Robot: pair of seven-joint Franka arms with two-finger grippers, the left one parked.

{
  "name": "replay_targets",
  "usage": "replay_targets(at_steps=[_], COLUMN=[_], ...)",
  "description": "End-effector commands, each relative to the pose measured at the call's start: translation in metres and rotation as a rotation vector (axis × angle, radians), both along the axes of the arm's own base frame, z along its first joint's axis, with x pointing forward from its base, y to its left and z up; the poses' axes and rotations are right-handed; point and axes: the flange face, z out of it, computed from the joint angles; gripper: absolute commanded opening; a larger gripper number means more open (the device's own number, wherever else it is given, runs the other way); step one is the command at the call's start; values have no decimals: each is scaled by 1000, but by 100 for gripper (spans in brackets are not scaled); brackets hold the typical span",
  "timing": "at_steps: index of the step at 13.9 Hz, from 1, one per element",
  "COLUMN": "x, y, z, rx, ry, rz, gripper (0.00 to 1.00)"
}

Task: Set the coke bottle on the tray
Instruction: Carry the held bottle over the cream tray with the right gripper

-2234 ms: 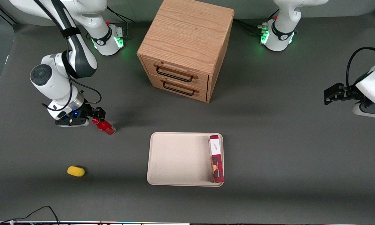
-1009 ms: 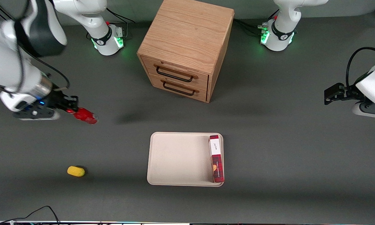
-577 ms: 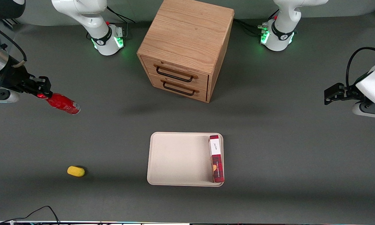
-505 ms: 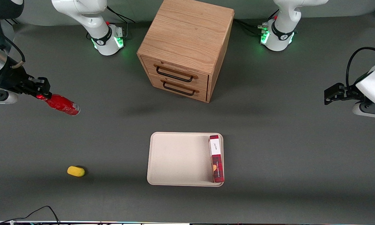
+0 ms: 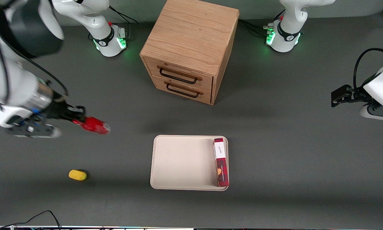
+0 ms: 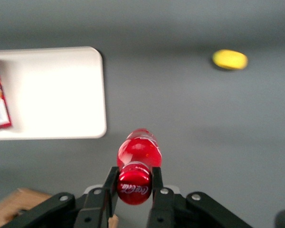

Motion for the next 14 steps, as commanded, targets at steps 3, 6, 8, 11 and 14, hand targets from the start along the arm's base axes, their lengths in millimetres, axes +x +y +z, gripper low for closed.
replay_targets(at_steps=[3, 6, 8, 11, 14], x=[50, 72, 81, 77, 78], y=[83, 112, 127, 151, 152], z=[-67, -121, -166, -199, -216], rx=[59, 74, 76, 62, 46], ry=[-154, -201, -233, -236, -228], rz=[6, 21, 35, 65, 67], gripper=[0, 0, 0, 0, 0])
